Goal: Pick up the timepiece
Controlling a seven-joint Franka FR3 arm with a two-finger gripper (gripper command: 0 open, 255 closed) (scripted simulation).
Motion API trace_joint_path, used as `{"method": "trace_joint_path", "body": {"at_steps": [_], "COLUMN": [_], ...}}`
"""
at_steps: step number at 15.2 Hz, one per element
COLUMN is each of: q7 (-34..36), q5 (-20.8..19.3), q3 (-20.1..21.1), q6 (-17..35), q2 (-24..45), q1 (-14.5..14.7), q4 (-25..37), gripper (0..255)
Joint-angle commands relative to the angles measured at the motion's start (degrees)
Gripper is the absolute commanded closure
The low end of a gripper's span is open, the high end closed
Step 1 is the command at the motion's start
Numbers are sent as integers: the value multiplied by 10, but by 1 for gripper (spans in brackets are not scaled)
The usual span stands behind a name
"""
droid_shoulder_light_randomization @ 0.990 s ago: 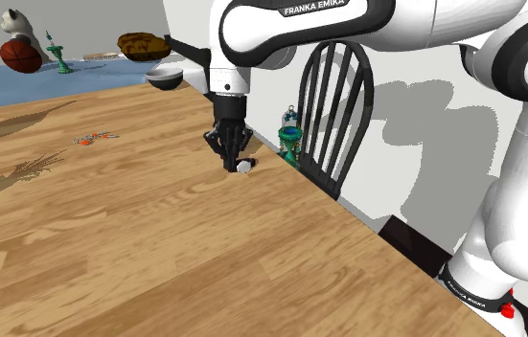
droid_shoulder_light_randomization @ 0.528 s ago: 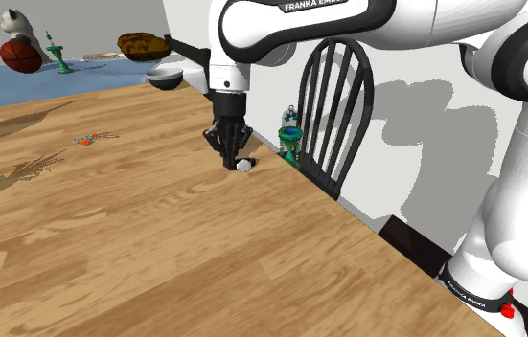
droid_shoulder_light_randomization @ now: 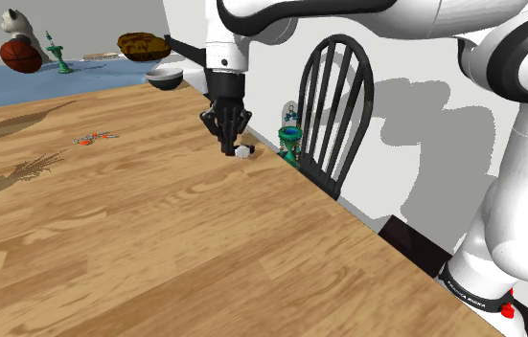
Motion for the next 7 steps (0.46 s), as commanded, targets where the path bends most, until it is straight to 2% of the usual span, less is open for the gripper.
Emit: {"method": "trace_joint_path", "body": {"at_steps": [1,5,7], "q7": [5,14,14], "q5": [-1,-4,-4], "q3": [0,1,1], "q6": [-16,-49,-50], "q2": [3,12,12], "q1": [1,2,2], "q4": [18,62,64], "gripper": [255,255,255]}}
